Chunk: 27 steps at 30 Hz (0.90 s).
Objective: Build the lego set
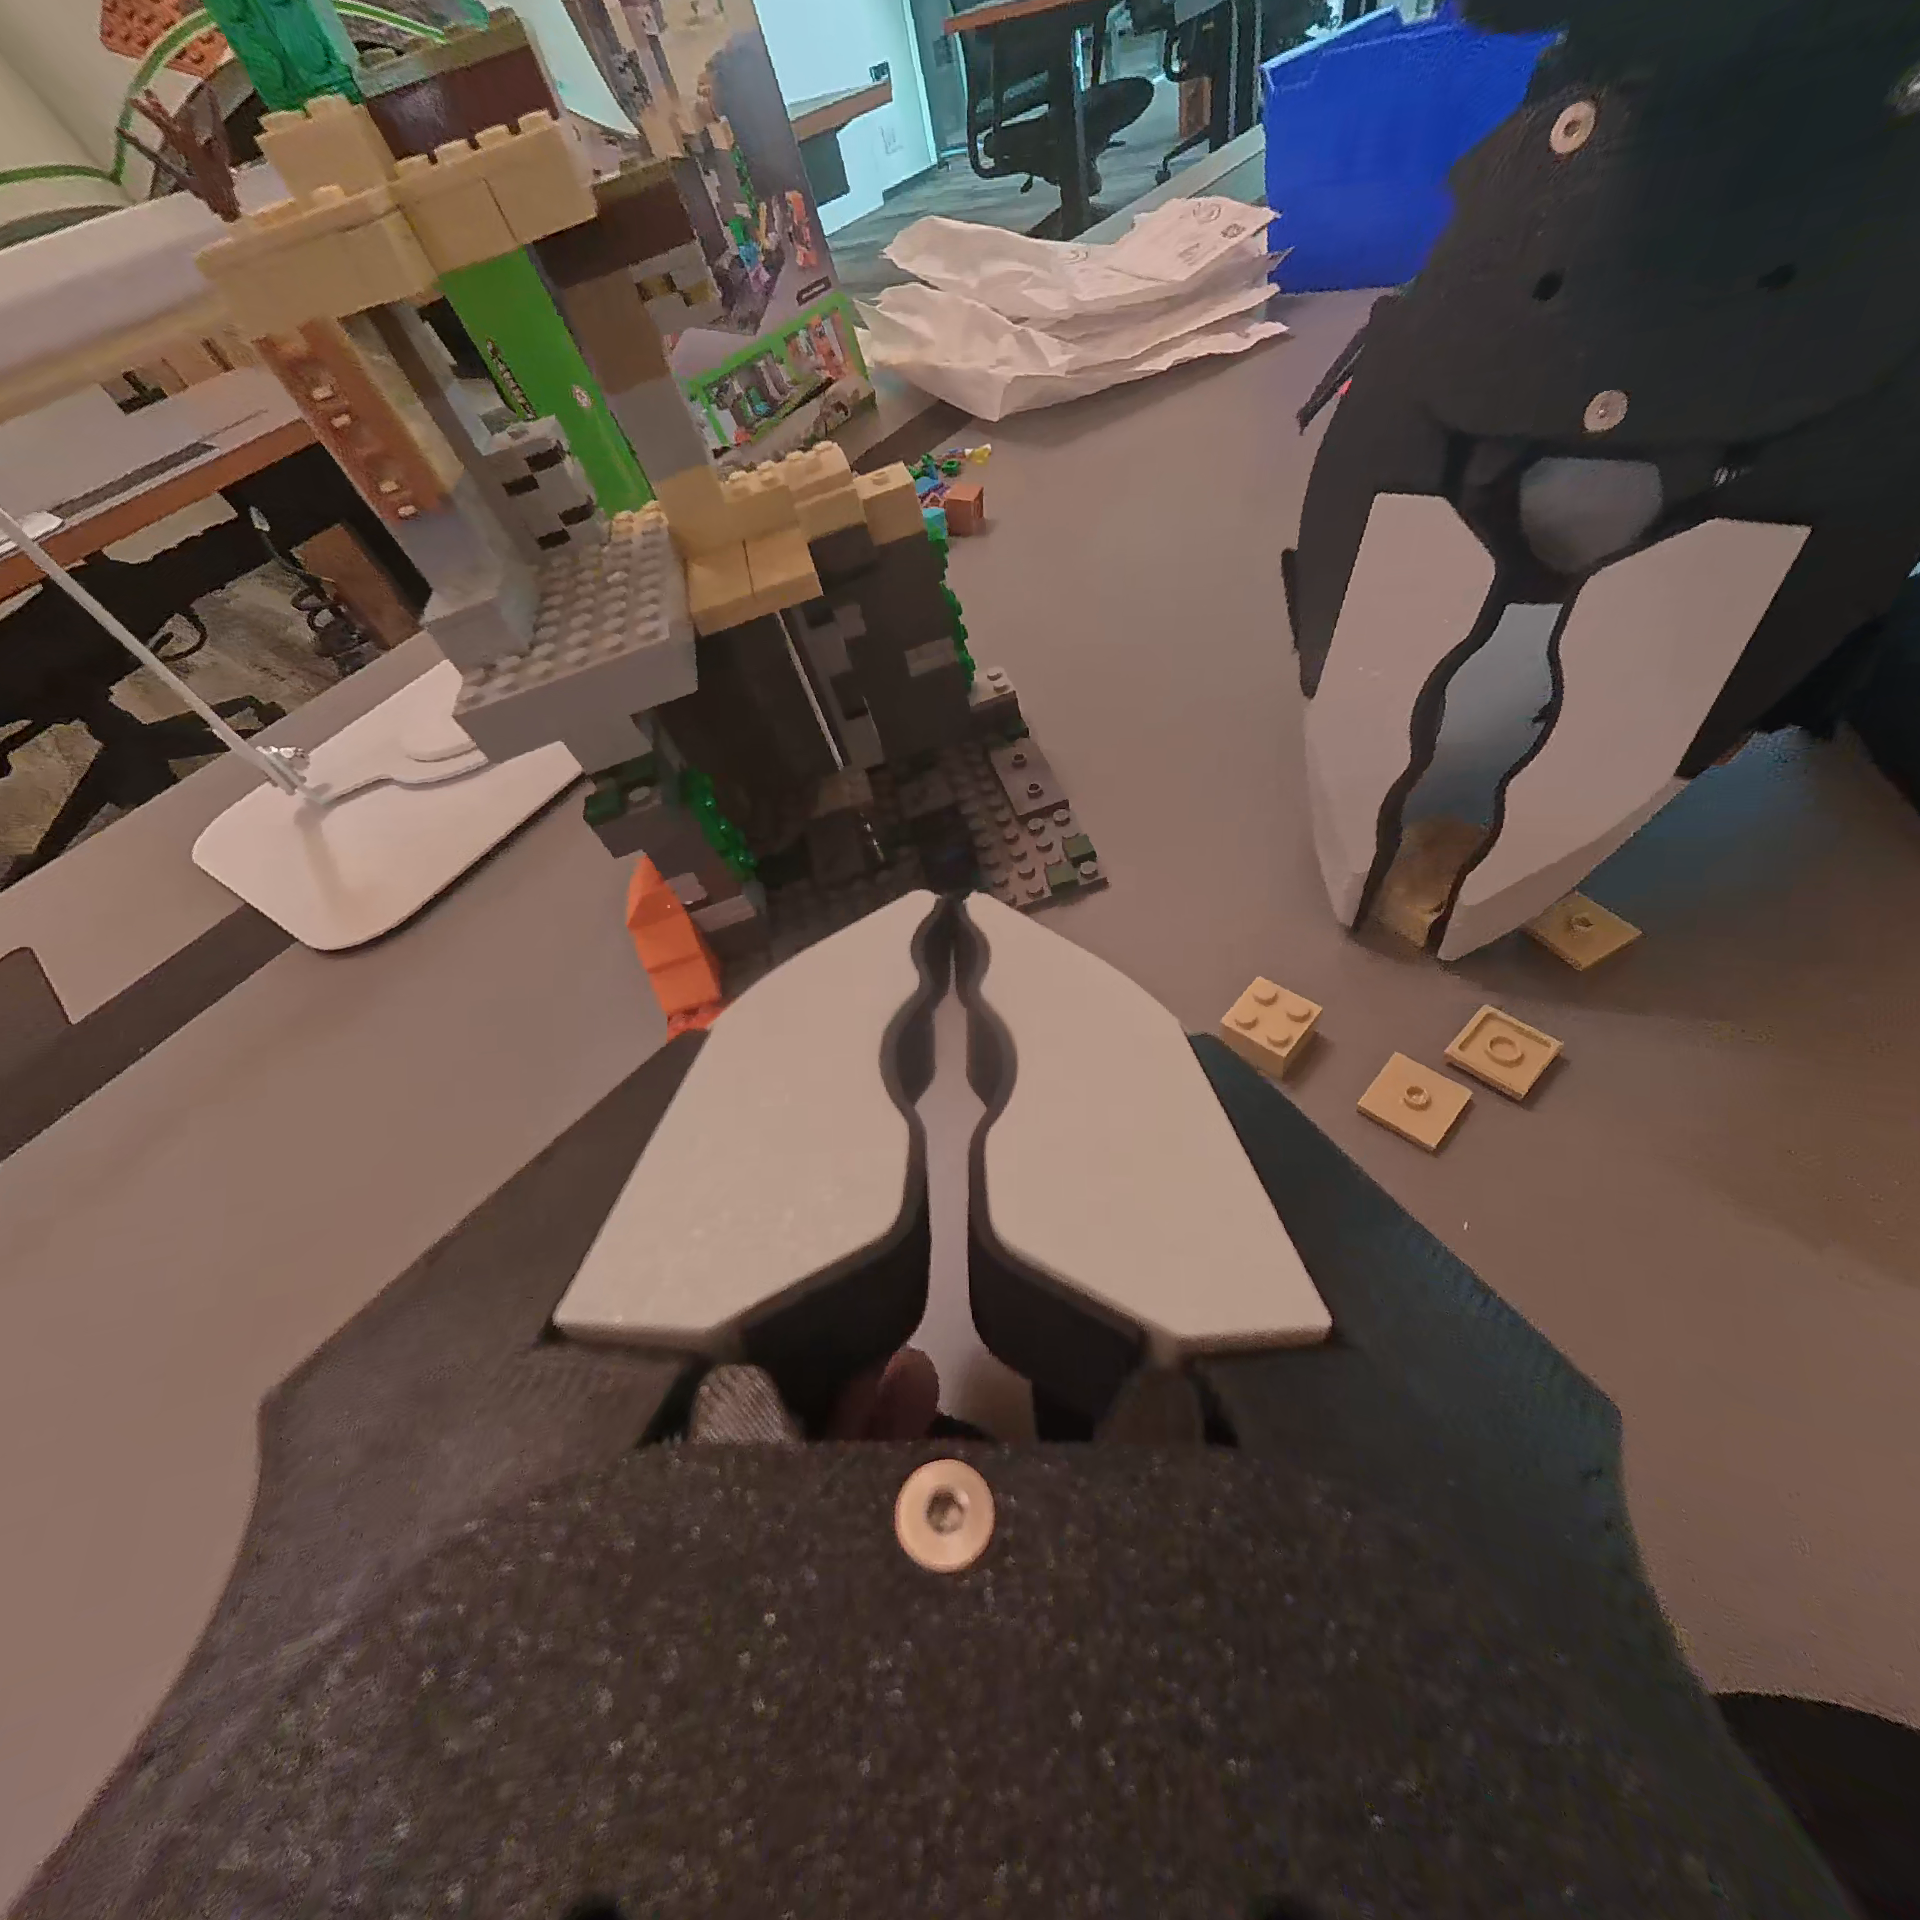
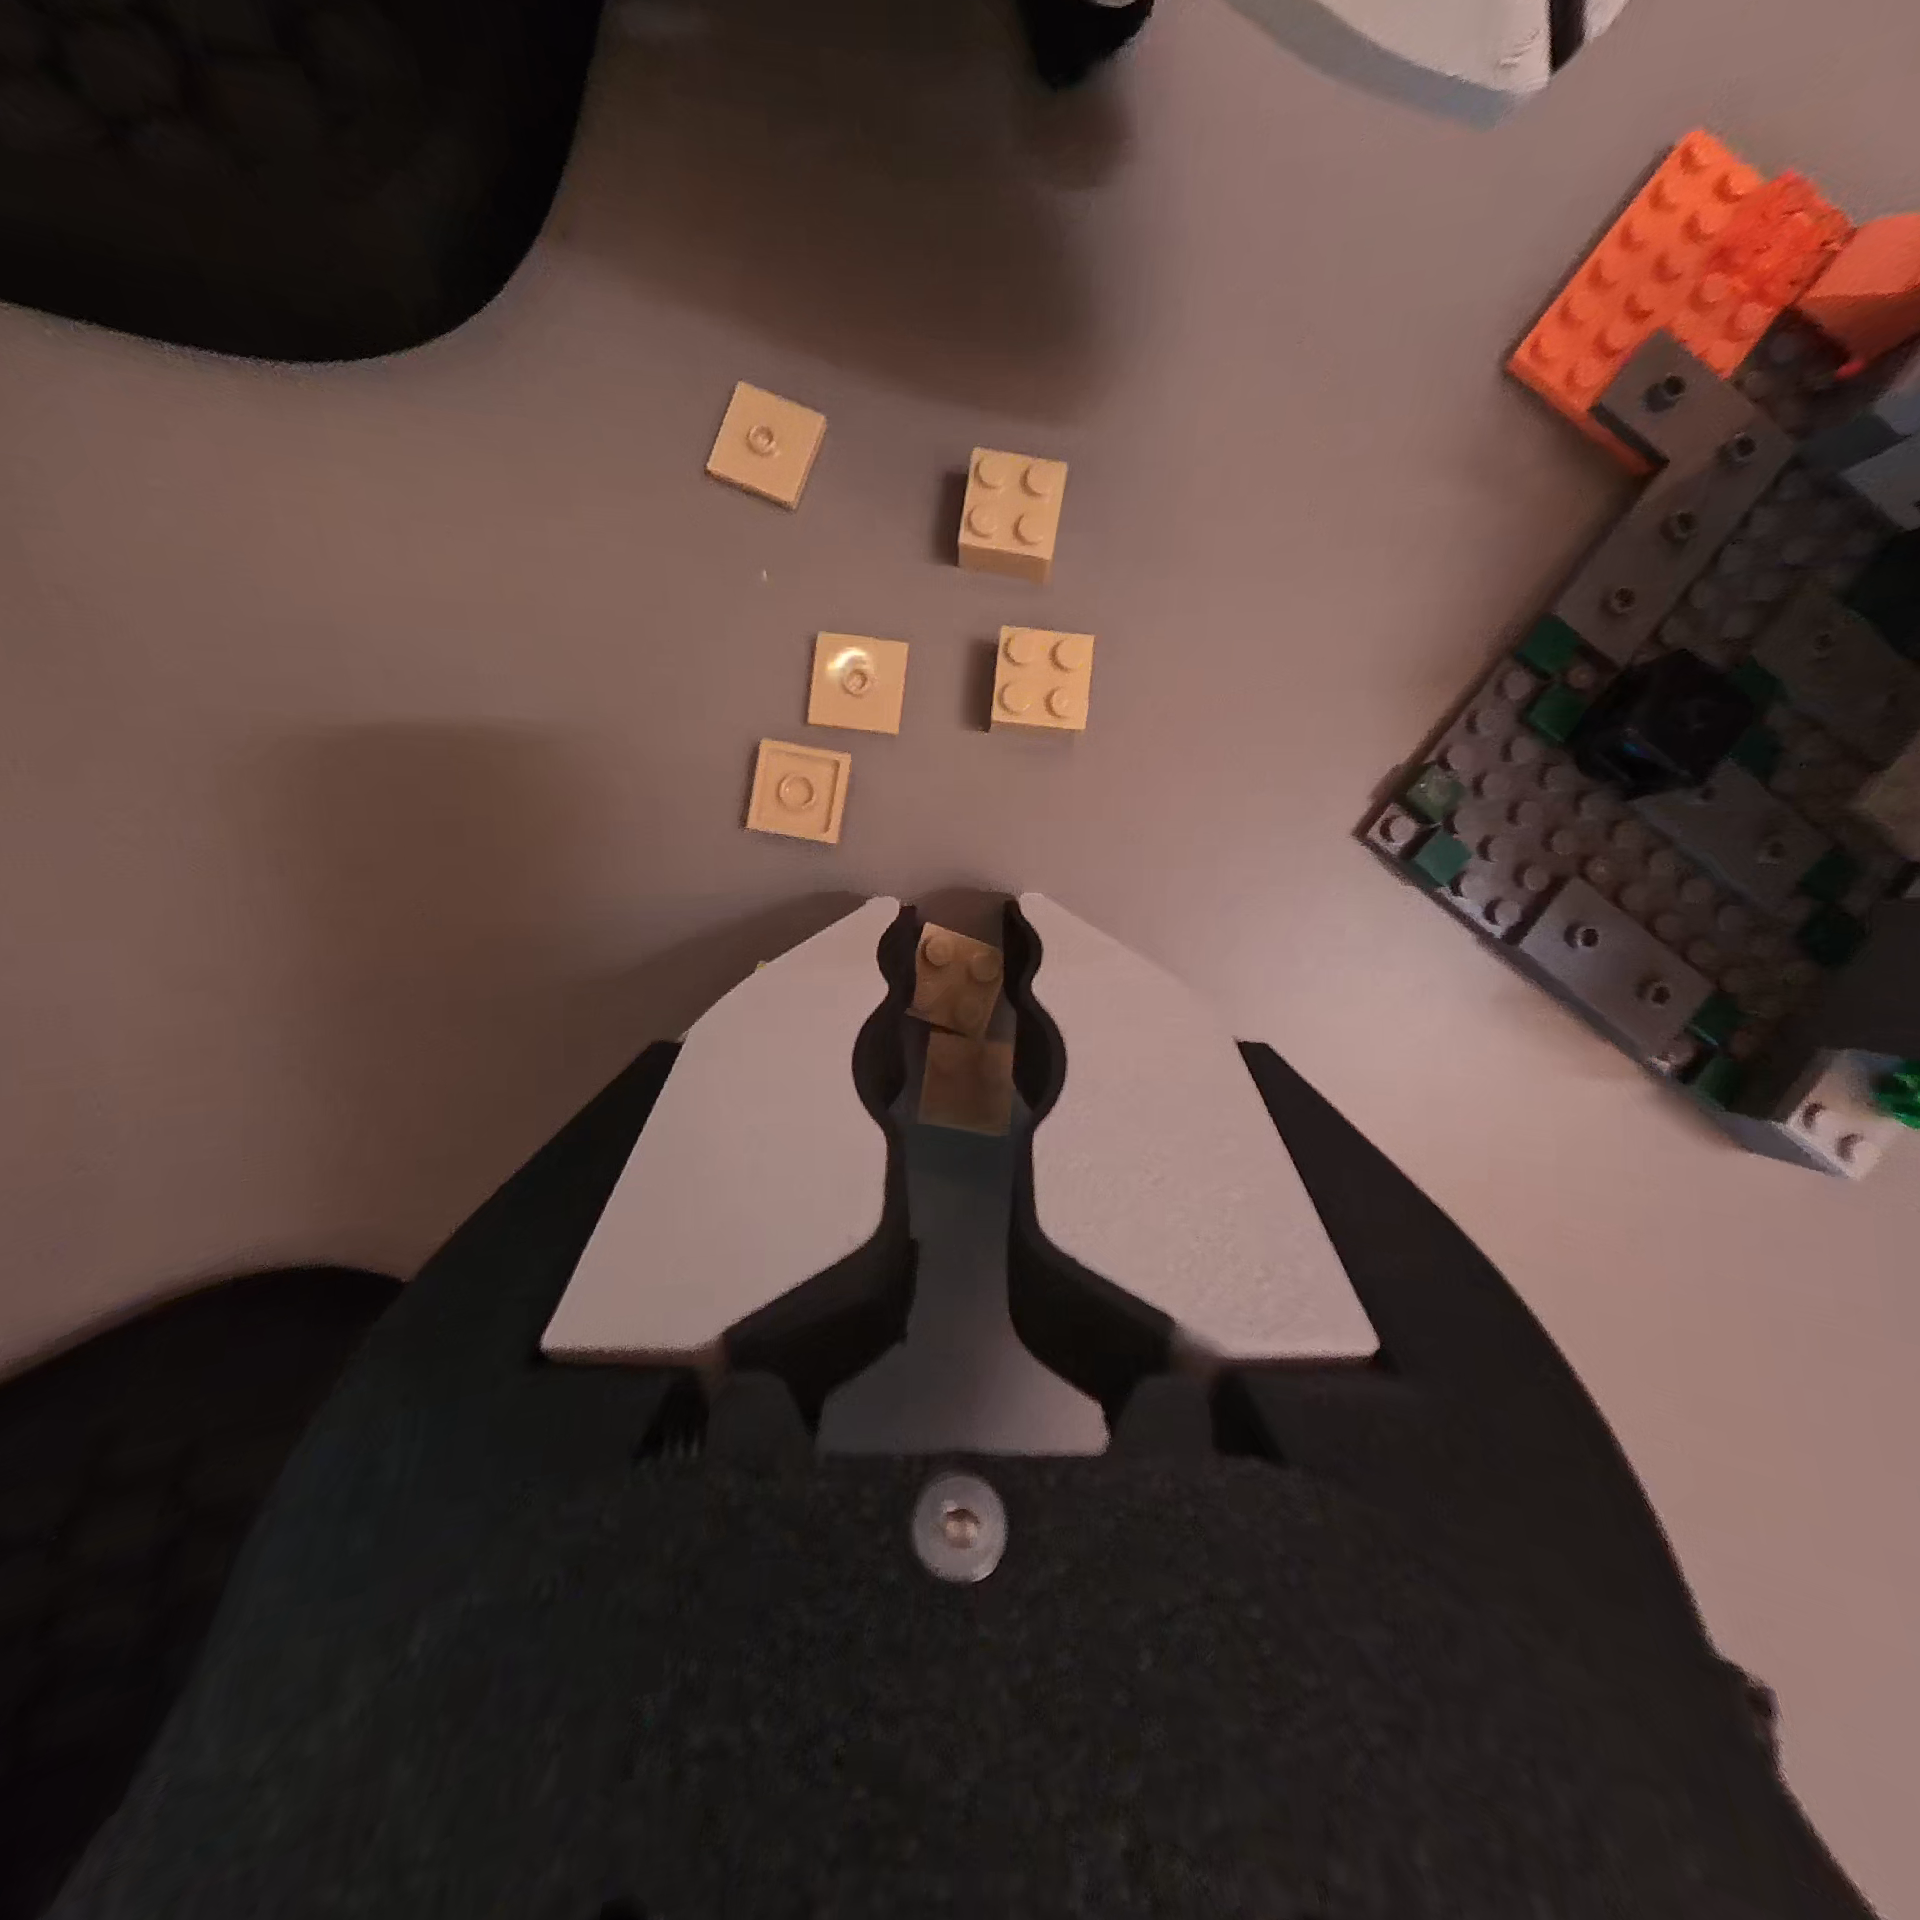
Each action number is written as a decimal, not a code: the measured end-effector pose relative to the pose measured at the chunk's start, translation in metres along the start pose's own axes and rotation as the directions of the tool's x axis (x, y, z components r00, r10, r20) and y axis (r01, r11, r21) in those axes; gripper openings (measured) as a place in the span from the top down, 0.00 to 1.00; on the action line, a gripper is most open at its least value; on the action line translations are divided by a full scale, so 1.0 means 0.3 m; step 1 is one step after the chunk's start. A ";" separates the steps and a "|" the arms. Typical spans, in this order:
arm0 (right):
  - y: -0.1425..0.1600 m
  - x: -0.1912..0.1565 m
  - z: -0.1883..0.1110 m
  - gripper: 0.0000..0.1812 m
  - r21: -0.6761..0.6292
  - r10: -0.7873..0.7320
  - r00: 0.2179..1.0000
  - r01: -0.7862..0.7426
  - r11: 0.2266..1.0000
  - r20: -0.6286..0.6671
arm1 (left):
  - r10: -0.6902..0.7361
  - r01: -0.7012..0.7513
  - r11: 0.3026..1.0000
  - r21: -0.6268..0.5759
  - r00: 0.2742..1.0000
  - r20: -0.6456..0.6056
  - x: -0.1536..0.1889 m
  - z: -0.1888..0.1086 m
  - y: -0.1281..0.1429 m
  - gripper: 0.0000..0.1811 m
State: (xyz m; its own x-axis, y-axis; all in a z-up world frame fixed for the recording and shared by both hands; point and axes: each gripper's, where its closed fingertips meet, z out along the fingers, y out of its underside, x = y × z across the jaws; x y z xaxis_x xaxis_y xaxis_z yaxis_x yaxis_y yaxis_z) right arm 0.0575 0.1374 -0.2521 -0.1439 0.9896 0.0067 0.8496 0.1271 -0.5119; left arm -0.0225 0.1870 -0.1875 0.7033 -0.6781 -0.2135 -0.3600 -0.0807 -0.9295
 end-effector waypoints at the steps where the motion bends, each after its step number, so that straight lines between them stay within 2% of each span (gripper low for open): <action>1: 0.002 -0.004 -0.002 0.91 -0.002 -0.005 1.000 0.005 1.000 0.000 | 0.005 -0.005 1.000 -0.002 1.000 -0.002 0.002 0.001 0.001 1.00; 7: -0.001 -0.003 -0.011 0.88 0.008 0.001 1.000 -0.001 1.000 -0.009 | -0.002 0.002 1.000 -0.004 1.000 -0.001 -0.001 0.001 0.006 1.00; 13: -0.058 0.011 -0.028 0.84 0.076 0.066 0.997 -0.064 0.995 -0.028 | -0.001 0.001 1.000 -0.013 1.000 0.000 -0.002 0.005 0.012 1.00; 27: -0.092 0.001 0.018 0.82 0.056 0.136 0.991 -0.135 0.989 -0.003 | 0.013 -0.013 1.000 -0.021 1.000 0.003 0.001 0.007 0.014 1.00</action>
State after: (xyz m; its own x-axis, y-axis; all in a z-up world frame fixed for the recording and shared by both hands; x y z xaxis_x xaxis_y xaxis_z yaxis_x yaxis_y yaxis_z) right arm 0.0312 0.1339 -0.2428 -0.0257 0.9978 -0.0603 0.8315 -0.0122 -0.5554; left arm -0.0225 0.1880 -0.1922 0.7005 -0.6766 -0.2270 -0.3824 -0.0873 -0.9199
